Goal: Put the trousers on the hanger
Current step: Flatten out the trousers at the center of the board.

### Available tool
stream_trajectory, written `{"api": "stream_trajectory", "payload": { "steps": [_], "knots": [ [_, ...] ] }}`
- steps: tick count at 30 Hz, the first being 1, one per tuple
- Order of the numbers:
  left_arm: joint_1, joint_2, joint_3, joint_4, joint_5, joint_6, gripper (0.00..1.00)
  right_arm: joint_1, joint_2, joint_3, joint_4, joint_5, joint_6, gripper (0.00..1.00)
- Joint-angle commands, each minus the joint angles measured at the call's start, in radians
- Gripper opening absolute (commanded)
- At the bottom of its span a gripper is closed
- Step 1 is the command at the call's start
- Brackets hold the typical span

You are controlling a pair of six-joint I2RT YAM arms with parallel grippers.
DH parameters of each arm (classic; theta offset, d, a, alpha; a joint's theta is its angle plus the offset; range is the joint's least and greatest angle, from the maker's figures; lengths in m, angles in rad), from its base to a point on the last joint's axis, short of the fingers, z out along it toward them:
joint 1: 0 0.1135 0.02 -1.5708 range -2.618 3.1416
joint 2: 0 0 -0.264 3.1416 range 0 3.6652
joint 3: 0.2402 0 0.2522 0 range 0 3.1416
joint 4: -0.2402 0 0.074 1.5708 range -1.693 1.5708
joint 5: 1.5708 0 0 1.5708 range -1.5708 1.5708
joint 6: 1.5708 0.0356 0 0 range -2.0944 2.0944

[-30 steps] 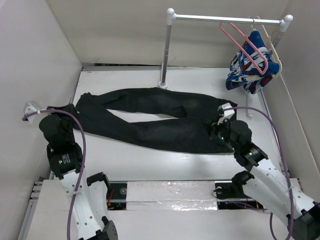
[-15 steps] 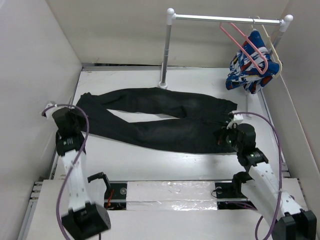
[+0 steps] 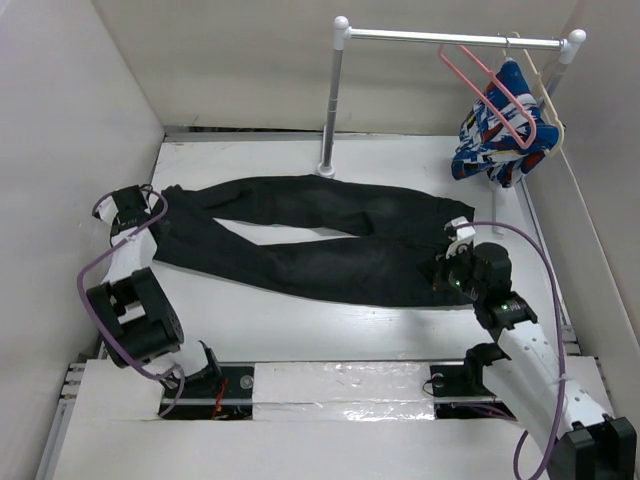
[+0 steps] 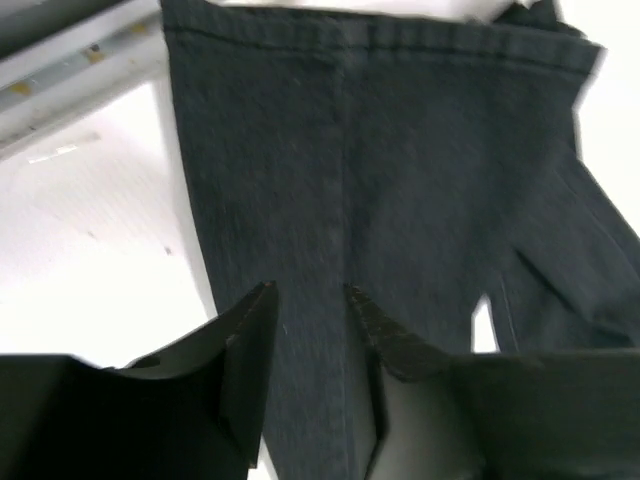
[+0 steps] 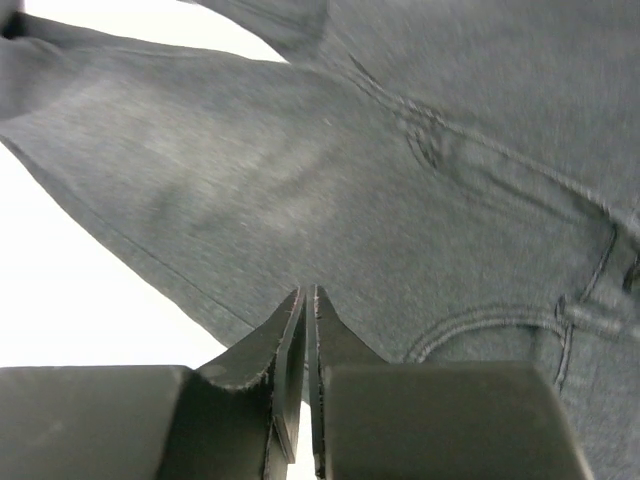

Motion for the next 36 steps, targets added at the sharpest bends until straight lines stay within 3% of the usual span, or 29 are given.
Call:
{"api": "stream_trajectory", "payload": {
  "steps": [1,2,11,28,36],
  "knots": [
    [0.007,0.048,0.073,0.014,-0.106,0.037,0.31,0.025,-0.022,0.062,0.003,-0.051,-0.043,0.12],
    [0.007,0.076,0.095,0.014,-0.121,0.042,0.41,0.038,-0.016,0.065,0.003,-0.056,-0.042,0.13],
    [0.007,0.261,0.224,0.002,-0.17,0.074,0.42,0.123,0.028,0.08,0.023,-0.034,-0.046,0.13],
    [0.007,0.459,0.351,0.057,-0.097,0.113,0.32,0.378,0.163,0.121,0.104,0.163,-0.012,0.13],
    [0.007,0.507,0.365,0.052,-0.091,0.117,0.27,0.42,0.179,0.132,0.109,0.222,0.004,0.13]
  ]
}}
